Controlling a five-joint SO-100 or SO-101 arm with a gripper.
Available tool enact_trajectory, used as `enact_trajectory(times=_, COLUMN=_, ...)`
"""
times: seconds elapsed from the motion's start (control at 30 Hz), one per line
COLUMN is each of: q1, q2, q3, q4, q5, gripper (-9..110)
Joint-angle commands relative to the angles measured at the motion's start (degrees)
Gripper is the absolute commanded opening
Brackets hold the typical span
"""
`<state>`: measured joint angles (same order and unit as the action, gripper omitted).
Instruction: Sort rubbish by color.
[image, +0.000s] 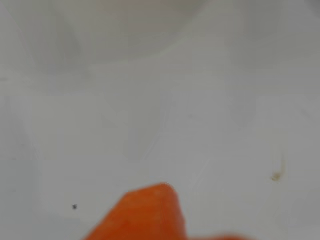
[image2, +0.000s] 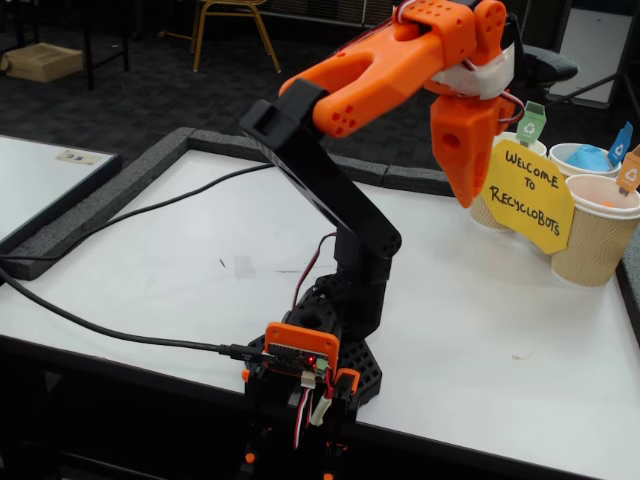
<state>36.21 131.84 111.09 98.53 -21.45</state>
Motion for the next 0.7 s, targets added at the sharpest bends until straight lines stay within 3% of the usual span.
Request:
enact_trajectory(times=0.0, q1=-8.96, q2=2.90, q3=-1.14, q4=-3.08, q5=0.18, gripper=0)
enact_trajectory(times=0.27, q1=-25.05, q2=12.48, q3=7.29, q4=-10.55, q5=0.70, gripper=0)
enact_trajectory(times=0.5, q1=-28.04, q2=29.27, q3=22.06, q4=-15.21, q5=0.09, gripper=0)
enact_trajectory(times=0.67, q1=-32.52, q2=33.31, q3=23.82, q4=-15.47, q5=0.00, gripper=0)
